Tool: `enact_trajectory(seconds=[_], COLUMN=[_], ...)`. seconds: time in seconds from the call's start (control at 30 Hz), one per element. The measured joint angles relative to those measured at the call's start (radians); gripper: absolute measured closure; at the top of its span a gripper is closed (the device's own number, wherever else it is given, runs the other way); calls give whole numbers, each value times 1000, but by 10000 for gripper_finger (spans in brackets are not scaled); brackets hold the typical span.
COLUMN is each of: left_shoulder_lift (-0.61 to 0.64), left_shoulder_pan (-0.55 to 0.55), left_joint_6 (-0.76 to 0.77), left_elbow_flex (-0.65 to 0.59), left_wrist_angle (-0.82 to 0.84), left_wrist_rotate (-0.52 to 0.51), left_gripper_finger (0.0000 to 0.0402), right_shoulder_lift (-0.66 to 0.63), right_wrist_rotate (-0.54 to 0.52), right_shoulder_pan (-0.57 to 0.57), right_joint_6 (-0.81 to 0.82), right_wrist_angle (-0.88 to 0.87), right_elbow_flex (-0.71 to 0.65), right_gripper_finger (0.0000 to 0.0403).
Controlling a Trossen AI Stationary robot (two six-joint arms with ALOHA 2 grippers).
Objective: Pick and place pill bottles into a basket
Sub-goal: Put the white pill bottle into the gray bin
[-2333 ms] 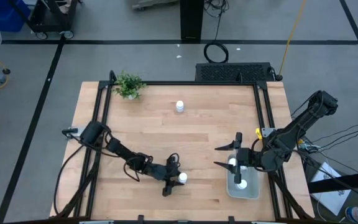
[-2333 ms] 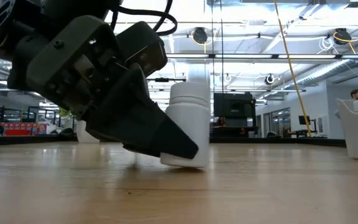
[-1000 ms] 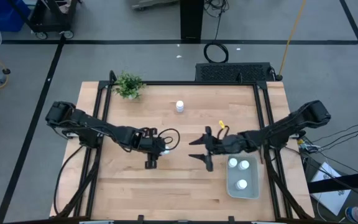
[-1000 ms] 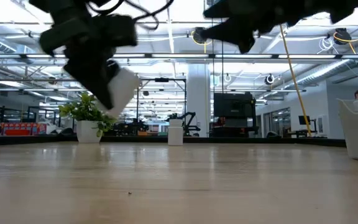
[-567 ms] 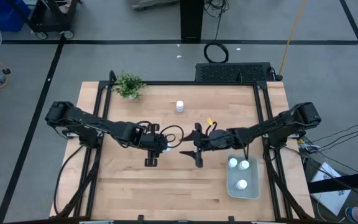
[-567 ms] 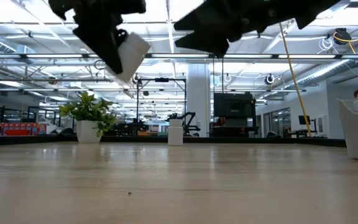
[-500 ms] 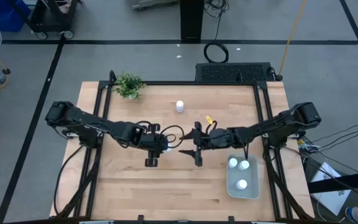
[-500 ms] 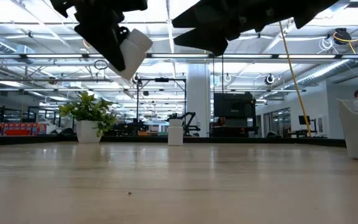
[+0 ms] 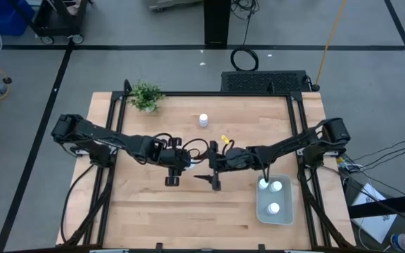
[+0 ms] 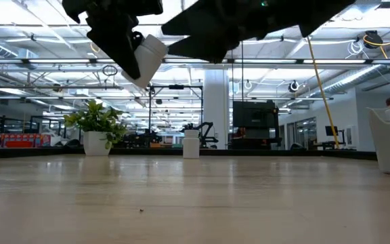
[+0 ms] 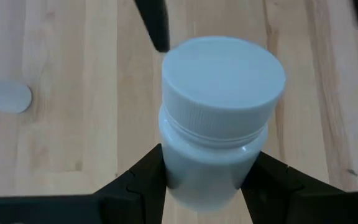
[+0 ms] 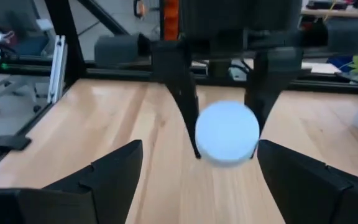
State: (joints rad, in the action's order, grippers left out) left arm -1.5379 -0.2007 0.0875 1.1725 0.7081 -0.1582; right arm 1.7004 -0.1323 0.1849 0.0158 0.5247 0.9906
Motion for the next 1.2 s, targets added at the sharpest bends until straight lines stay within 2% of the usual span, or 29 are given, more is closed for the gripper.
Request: enact_trajectory(seconds=[0.2,0.73,0.93,1.2], left_shoulder_lift=[0,0,0,0], left_shoulder_pan=[-3,-2,-2,-2], left_joint_6=[-1,-8,-9,-10], left_elbow_flex=[0,0,0,0], left_wrist_angle=[-6,-25,-26,-30], left_wrist_rotate=[1,2,2,2], left_gripper_finger=[229,229,229,229], right_shoulder_lift=[37,40,40,40], right_wrist_rotate=[-46,-45,6,33], right_shoulder_pan=[-7,-22,-42,-42], right_joint_6=[-23,-16,23,42], right_wrist_angle=[1,2,7,8], right_elbow_flex=[47,46,46,46], right_gripper_finger=[93,114,134,182])
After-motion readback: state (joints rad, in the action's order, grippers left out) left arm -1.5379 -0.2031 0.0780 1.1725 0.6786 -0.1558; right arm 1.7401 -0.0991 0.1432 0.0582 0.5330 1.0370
